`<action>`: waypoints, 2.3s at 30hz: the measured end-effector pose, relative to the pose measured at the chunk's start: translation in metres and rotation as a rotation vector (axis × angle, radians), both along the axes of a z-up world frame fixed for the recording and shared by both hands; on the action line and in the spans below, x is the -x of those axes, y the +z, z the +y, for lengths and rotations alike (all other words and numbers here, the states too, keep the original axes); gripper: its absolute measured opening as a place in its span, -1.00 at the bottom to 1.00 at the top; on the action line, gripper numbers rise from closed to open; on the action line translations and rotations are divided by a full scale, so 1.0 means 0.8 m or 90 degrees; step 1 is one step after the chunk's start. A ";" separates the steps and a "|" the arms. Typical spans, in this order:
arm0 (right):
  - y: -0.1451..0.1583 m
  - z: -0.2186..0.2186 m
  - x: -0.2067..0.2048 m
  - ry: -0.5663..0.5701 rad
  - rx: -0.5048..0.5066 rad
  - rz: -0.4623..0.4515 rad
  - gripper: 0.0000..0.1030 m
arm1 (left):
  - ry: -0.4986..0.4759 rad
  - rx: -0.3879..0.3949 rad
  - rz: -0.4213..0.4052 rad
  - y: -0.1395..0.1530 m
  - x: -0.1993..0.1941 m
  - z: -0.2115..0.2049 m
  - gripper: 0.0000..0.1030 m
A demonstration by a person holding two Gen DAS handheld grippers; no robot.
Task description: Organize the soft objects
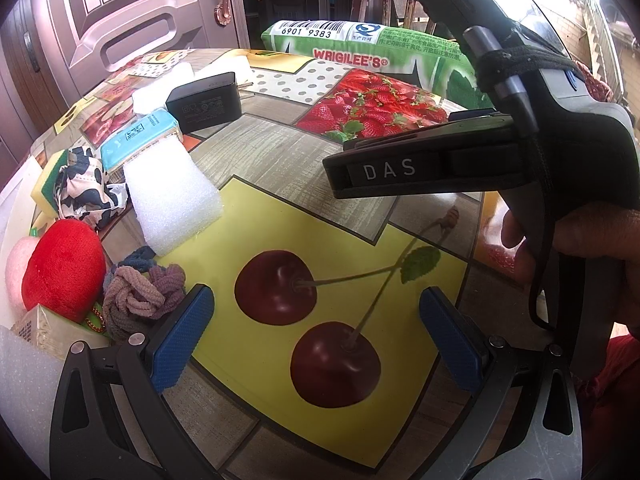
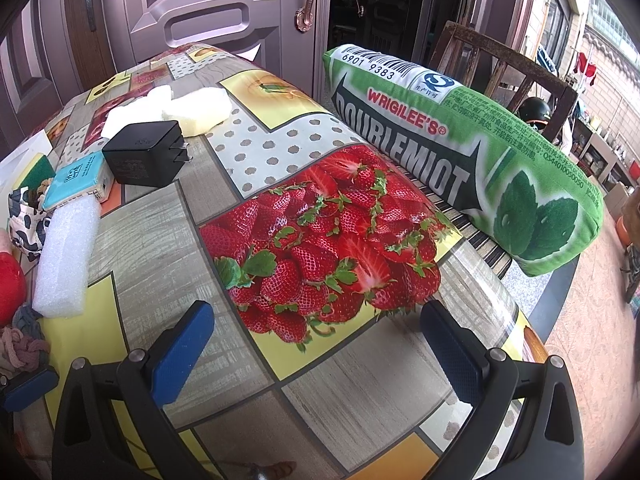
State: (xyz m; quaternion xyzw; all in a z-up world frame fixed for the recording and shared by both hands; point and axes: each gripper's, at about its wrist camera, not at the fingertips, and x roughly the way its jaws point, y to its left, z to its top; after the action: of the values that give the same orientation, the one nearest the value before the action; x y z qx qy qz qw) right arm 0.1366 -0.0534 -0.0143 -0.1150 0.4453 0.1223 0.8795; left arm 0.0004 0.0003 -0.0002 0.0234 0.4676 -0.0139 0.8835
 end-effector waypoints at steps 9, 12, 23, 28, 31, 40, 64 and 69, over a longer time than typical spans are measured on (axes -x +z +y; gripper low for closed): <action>0.022 -0.056 0.007 -0.026 -0.057 0.017 1.00 | 0.000 0.001 0.000 0.001 0.003 -0.001 0.99; 0.041 -0.072 0.010 -0.025 -0.090 0.008 1.00 | 0.000 0.001 0.000 0.001 0.002 -0.002 0.99; 0.161 -0.089 0.039 0.097 -0.212 -0.120 1.00 | 0.002 -0.002 0.001 0.001 -0.009 -0.006 0.99; 0.186 -0.092 0.036 0.125 -0.270 -0.135 1.00 | 0.028 0.013 -0.016 0.015 0.017 -0.017 0.99; 0.195 -0.093 0.037 0.115 -0.296 -0.154 1.00 | 0.015 -0.002 -0.050 0.043 0.044 -0.028 0.99; 0.232 -0.069 0.041 0.123 -0.346 -0.203 1.00 | 0.174 0.057 -0.170 0.146 0.118 0.058 0.99; 0.099 0.059 0.088 0.398 -0.129 0.015 0.97 | 0.204 0.048 -0.042 0.075 0.105 0.108 0.73; 0.089 0.069 0.087 0.415 -0.120 0.033 0.85 | 0.194 0.088 -0.010 0.042 0.085 0.114 -0.62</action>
State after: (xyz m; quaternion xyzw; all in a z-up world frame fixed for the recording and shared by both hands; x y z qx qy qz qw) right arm 0.0669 0.0019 0.0569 -0.1661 0.3942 0.4408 0.7891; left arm -0.0679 0.0918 0.0337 -0.1086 0.4567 0.0883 0.8785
